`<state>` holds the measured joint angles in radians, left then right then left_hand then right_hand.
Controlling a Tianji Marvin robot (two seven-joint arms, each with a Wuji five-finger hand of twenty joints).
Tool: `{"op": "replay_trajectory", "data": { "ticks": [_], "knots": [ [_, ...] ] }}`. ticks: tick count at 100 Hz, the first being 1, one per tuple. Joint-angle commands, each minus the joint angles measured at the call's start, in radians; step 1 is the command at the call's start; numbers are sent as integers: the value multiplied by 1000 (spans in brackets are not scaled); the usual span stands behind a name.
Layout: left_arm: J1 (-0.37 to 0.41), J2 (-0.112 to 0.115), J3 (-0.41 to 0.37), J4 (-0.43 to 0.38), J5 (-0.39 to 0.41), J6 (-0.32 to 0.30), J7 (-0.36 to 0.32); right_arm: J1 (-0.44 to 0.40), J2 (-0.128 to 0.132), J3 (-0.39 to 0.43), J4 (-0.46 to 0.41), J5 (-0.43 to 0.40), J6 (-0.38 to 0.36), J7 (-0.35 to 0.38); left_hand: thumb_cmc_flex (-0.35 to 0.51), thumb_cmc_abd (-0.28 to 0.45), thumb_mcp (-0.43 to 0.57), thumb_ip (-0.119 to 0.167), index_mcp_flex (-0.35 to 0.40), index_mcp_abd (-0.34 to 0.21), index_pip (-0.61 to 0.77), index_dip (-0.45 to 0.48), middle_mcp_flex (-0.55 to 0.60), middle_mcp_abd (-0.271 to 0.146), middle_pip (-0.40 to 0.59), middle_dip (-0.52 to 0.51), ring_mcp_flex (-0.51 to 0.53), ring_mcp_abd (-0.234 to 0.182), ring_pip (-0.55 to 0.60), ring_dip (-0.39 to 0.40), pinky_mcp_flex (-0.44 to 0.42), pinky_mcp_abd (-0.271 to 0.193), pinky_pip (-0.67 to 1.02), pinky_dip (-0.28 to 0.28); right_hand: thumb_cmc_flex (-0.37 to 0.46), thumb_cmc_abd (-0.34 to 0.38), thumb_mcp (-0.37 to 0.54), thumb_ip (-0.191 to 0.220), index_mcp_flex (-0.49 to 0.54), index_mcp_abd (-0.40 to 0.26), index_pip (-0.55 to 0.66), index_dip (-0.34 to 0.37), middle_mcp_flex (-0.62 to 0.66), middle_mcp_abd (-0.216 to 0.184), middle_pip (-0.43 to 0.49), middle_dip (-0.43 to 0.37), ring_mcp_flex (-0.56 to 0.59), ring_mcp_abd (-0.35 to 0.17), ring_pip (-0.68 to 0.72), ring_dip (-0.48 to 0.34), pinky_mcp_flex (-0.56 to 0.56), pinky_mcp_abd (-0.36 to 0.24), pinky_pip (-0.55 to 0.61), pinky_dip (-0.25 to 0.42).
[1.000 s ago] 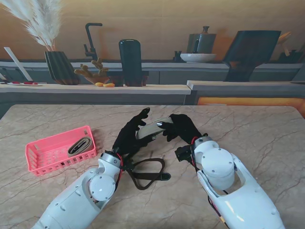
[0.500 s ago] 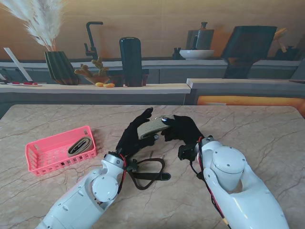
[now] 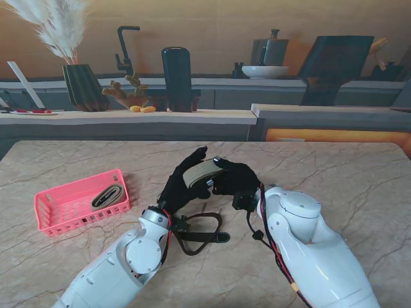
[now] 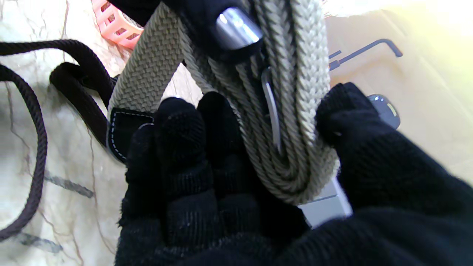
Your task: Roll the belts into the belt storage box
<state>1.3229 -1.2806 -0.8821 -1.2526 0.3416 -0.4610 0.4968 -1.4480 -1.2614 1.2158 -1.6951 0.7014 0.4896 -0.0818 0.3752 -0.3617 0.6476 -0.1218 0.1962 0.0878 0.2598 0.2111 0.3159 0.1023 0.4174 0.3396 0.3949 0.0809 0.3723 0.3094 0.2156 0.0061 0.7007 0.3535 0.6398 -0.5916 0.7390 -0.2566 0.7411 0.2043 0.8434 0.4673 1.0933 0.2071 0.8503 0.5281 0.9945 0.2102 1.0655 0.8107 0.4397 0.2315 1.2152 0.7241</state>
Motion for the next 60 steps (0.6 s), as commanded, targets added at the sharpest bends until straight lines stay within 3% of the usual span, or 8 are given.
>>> {"op": "replay_trajectory", "data": {
  "ticks": [1,28,48,60],
  "knots": [
    [12,-15,2,-23,9,-14,6,6,-22,-18,7,0,15,0,-35,14,47,-29,-37,-22,43,9,10,-50,16,-8,22,-48,10,-16,22,-58,-12,-10,169,121,122,38,62,-310,154,5,-2,13,17,15,-17,-35,42,23,9,-40,34,31],
    [27,-17,-4,-41,28,-25,32,48,-44,-46,70,91,73,-15,60,48,71,-22,-40,-16,97,28,32,-54,40,6,50,-54,29,-8,59,-68,-5,-12,172,132,115,39,52,-295,156,13,-9,23,45,32,-16,-33,77,41,11,-40,52,44],
    [32,-21,-8,-47,30,-23,51,73,-54,-76,101,131,102,-4,246,62,-22,4,-41,-21,154,51,46,-60,52,14,62,-55,37,-3,76,-71,-2,-14,172,140,109,39,45,-288,155,13,-13,24,54,37,-17,-32,86,45,10,-39,58,48],
    [32,-26,-10,-47,42,-20,77,81,-58,-89,110,163,116,2,391,111,-30,42,-46,-22,215,81,55,-62,67,22,72,-54,50,3,88,-70,4,-13,171,144,103,39,43,-281,154,11,-14,25,59,40,-17,-32,91,47,9,-37,60,49]
  ]
}}
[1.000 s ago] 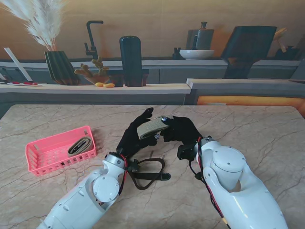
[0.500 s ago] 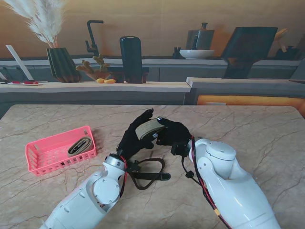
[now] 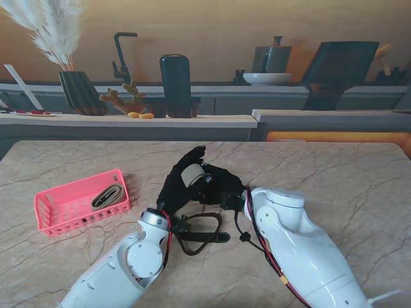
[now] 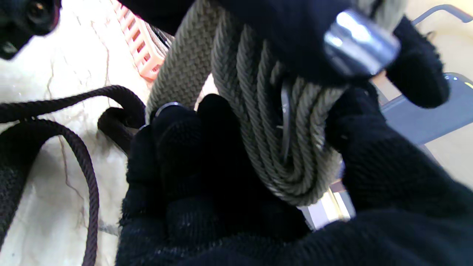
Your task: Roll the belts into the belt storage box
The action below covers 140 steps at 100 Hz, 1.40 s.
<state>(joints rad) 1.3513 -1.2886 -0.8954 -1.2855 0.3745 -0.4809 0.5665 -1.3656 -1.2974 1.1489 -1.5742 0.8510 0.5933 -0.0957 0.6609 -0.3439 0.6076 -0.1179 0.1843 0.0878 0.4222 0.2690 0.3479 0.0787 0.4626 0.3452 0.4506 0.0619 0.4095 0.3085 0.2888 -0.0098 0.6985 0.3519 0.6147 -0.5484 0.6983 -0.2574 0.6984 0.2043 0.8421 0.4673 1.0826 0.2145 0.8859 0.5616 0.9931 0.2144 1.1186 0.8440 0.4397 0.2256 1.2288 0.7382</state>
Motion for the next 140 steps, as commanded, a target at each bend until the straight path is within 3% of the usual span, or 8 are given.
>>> {"op": "replay_trajectory", "data": {
  "ticks": [1,16,25,29,68,96,131,140],
  "knots": [
    [4,-18,2,-14,8,0,8,-1,-22,-23,-11,16,14,16,113,100,11,40,-34,-23,57,25,25,-39,23,17,18,-36,14,4,15,-55,7,-12,196,101,142,40,85,-280,155,11,-3,17,24,6,-16,-37,38,13,9,-32,47,35],
    [13,-22,-9,-30,-11,6,15,6,-28,-35,-1,49,32,12,361,210,-155,20,-41,-25,165,76,57,-38,37,26,47,-28,25,9,33,-44,19,-11,195,107,136,40,82,-277,155,9,-6,15,25,6,-16,-38,37,12,9,-31,48,35],
    [19,-24,-19,-42,-20,10,24,13,-32,-41,10,60,41,9,606,339,-543,43,-48,-16,253,117,94,-34,57,38,81,-17,48,20,52,-33,42,-6,195,109,131,40,79,-277,154,7,-6,13,25,6,-18,-40,36,11,8,-30,47,35],
    [24,-26,-23,-51,-32,14,23,16,-35,-43,15,66,46,4,628,352,-568,42,-52,-17,305,140,128,-34,63,57,106,-13,62,25,68,-22,60,1,195,110,129,40,78,-274,153,6,-5,13,25,5,-18,-40,35,11,8,-29,47,35],
    [63,-59,-45,-146,-261,101,22,39,-47,-55,54,88,83,-1,630,316,-545,10,77,-56,621,151,434,-3,148,138,316,68,230,82,152,152,309,82,173,104,74,53,86,-247,131,-61,0,9,1,-18,-22,-32,3,-13,2,-15,32,23],
    [98,-60,-60,-208,-403,127,-18,48,-51,-60,51,10,127,-7,617,347,-660,33,146,-116,658,170,569,-51,503,259,403,51,373,129,160,166,343,99,117,132,-3,57,61,-208,99,-95,-33,26,-46,-49,-62,-10,-50,-42,-29,-2,6,8],
    [113,-64,-88,-235,-392,119,22,50,-53,-49,67,-131,156,-16,404,182,-610,78,250,-161,794,221,709,-84,690,539,688,46,630,273,411,241,518,57,106,131,-39,77,65,-190,89,-96,-45,45,-36,-54,-80,9,-39,-45,-54,5,7,2],
    [114,-54,-107,-238,-356,119,16,30,-46,-34,46,-162,147,-23,281,93,-419,56,233,-184,819,286,701,-109,715,592,708,49,685,296,446,280,628,56,102,131,-38,79,68,-189,86,-93,-46,47,-34,-54,-82,11,-36,-45,-57,5,8,1]
  ]
}}
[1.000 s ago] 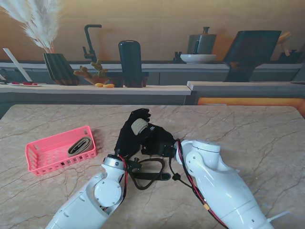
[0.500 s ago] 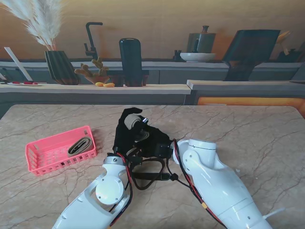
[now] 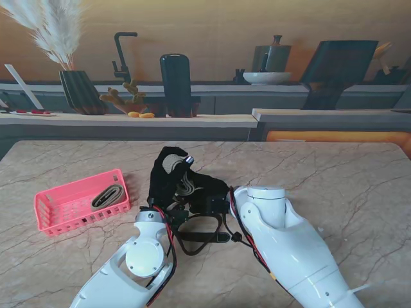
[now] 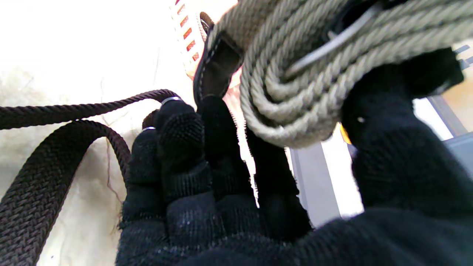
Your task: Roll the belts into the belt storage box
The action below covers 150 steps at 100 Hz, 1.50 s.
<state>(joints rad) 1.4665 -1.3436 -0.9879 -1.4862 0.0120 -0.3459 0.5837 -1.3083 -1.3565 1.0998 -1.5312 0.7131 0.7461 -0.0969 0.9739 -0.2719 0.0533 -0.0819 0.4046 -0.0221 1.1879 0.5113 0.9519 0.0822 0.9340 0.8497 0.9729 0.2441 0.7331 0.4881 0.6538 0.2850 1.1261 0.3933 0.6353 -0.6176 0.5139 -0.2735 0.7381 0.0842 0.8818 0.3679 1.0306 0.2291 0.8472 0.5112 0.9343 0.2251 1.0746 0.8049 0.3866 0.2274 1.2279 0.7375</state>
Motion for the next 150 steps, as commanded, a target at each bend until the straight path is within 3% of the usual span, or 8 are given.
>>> {"op": "replay_trajectory", "data": {
  "ticks": [1,15,32,47,56,83,122,150],
  "knots": [
    [-1,3,-17,-38,11,-16,-3,-31,14,17,0,-28,-8,-22,-39,13,149,18,11,-76,56,49,96,-116,247,90,186,-134,365,118,88,-14,207,16,81,201,147,95,28,-69,46,6,6,32,5,-4,-23,0,8,-6,-3,4,9,2],
    [2,31,-60,-49,88,0,-40,-79,34,39,-55,-93,-53,-23,-101,-91,311,13,-3,-89,65,124,91,-116,282,127,243,-190,446,171,202,-22,328,5,79,198,150,96,33,-70,43,9,8,34,7,-6,-24,3,11,-7,-5,5,10,-1],
    [0,66,-123,-56,196,7,-87,-143,63,58,-125,-195,-142,-18,-104,-100,361,15,-14,-80,60,162,79,-96,305,156,300,-251,588,288,364,-20,578,20,77,197,150,96,39,-79,46,13,13,29,8,-8,-20,2,12,-8,-4,5,11,-3],
    [-4,98,-182,-45,333,7,-115,-194,82,73,-171,-272,-223,-22,-94,-97,358,13,-17,-71,53,170,74,-87,303,170,300,-244,635,305,409,-41,709,87,79,199,152,95,42,-82,48,13,17,29,8,-10,-20,4,12,-10,-5,5,11,-5],
    [-13,121,-217,-26,445,-1,-125,-220,92,80,-191,-320,-271,-24,-77,-89,341,13,-17,-67,46,175,68,-83,297,178,298,-217,640,312,422,-147,807,178,79,200,150,94,44,-86,49,13,18,29,8,-11,-18,2,13,-10,-5,4,11,-5],
    [-39,209,-325,43,820,-24,-160,-283,114,104,-235,-420,-359,-21,-57,-102,330,8,-16,-47,-17,190,47,-71,244,195,298,-211,665,336,434,-230,882,241,80,208,144,94,49,-92,51,12,23,26,6,-13,-17,0,12,-12,-5,1,11,-8],
    [-46,295,-386,141,1126,84,-223,-326,130,121,-255,-509,-422,-15,-30,-88,339,-2,2,-44,-43,208,32,-49,193,202,298,-196,676,336,435,-223,895,253,80,206,137,96,49,-102,55,12,26,21,0,-16,-15,0,12,-14,-5,0,11,-11],
    [-74,319,-362,235,1189,176,-263,-318,128,115,-246,-517,-406,-18,-19,-87,344,1,6,-36,-67,231,30,-34,175,213,297,-176,676,337,434,-196,900,253,78,213,133,98,51,-100,52,11,25,23,-2,-17,-17,0,10,-15,-8,0,7,-13]
  ]
}}
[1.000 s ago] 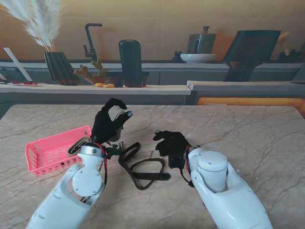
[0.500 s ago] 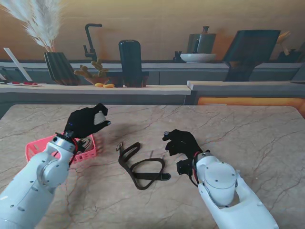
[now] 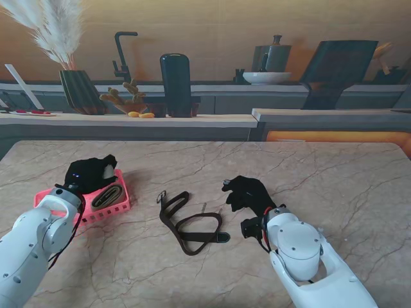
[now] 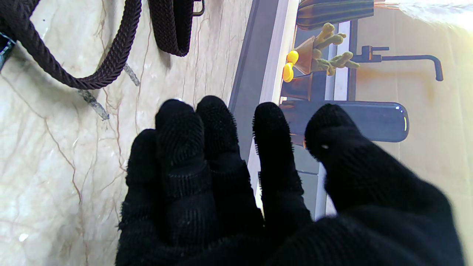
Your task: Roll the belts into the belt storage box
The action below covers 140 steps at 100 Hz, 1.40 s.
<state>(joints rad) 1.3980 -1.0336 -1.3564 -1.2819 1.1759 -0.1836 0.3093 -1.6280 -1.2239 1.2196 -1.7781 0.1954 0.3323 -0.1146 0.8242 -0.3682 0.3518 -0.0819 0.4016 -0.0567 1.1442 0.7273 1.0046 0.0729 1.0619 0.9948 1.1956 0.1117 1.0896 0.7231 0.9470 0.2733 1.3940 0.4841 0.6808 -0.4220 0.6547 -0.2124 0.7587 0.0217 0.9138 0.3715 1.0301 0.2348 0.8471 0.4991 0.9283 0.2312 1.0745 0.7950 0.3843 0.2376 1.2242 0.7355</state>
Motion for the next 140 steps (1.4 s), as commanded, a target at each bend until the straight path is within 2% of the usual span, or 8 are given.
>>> {"op": "replay_trajectory", "data": {
  "ticks": [1,31,40,61,98,113,126,140],
  "knots": [
    [-6,10,7,34,29,17,12,2,-5,-5,1,2,9,0,131,8,46,1,9,-1,-23,15,-23,-25,47,68,74,-44,319,102,141,-185,632,162,33,17,-8,37,30,-38,20,7,26,18,-2,-5,-11,-6,10,-5,-6,-10,10,-12],
    [4,35,3,75,118,76,6,6,-7,-10,2,1,27,-5,124,2,61,3,10,2,-36,17,-27,-20,26,65,74,-38,314,104,141,-182,630,159,32,24,-13,39,32,-38,17,9,24,19,-2,-5,-13,-3,7,-5,-6,-10,8,-13],
    [7,43,0,91,147,96,15,6,-7,-9,2,2,27,-2,126,14,66,-3,8,-7,-55,16,-27,-55,11,61,74,-39,311,105,143,-190,634,157,31,24,-14,40,33,-36,16,9,25,19,-2,-4,-14,-3,7,-5,-8,-10,6,-14],
    [-7,62,18,167,194,150,57,6,-6,-8,4,-1,22,-1,133,34,41,-9,-3,-7,-83,24,-45,-71,-28,56,69,-34,260,122,143,-202,638,149,29,26,-16,42,35,-35,12,10,25,21,-2,-4,-14,-2,7,-5,-8,-10,5,-14],
    [-36,55,68,284,119,177,188,9,-6,-9,9,-1,26,2,108,54,12,-1,-24,-22,-83,5,-92,-70,-97,-8,4,3,162,157,110,-142,539,94,26,28,-18,44,37,-35,7,13,24,21,-3,-5,-15,-1,6,-3,-8,-10,5,-14],
    [-22,44,58,276,90,170,202,8,-7,-11,9,0,29,-3,43,36,22,3,-56,22,-151,-31,-159,-44,-194,-61,-112,44,50,148,-53,-67,424,107,25,28,-19,44,37,-36,5,15,25,22,-3,-5,-16,0,6,-3,-10,-10,4,-14],
    [-7,46,53,262,104,164,212,7,-7,-10,8,-2,26,-6,-51,49,62,0,-63,50,-216,-25,-201,-37,-206,-105,-160,41,20,150,-103,-65,393,127,26,27,-19,45,37,-36,4,15,24,22,-3,-5,-15,0,7,-2,-10,-10,3,-14],
    [12,55,47,246,146,166,224,5,-7,-9,7,-5,21,-6,-167,92,59,29,-61,74,-317,-41,-241,-27,-241,-115,-222,51,-38,153,-145,-62,375,147,27,28,-18,45,38,-35,4,16,25,21,-3,-5,-15,0,6,-2,-10,-10,3,-14]
  ]
}}
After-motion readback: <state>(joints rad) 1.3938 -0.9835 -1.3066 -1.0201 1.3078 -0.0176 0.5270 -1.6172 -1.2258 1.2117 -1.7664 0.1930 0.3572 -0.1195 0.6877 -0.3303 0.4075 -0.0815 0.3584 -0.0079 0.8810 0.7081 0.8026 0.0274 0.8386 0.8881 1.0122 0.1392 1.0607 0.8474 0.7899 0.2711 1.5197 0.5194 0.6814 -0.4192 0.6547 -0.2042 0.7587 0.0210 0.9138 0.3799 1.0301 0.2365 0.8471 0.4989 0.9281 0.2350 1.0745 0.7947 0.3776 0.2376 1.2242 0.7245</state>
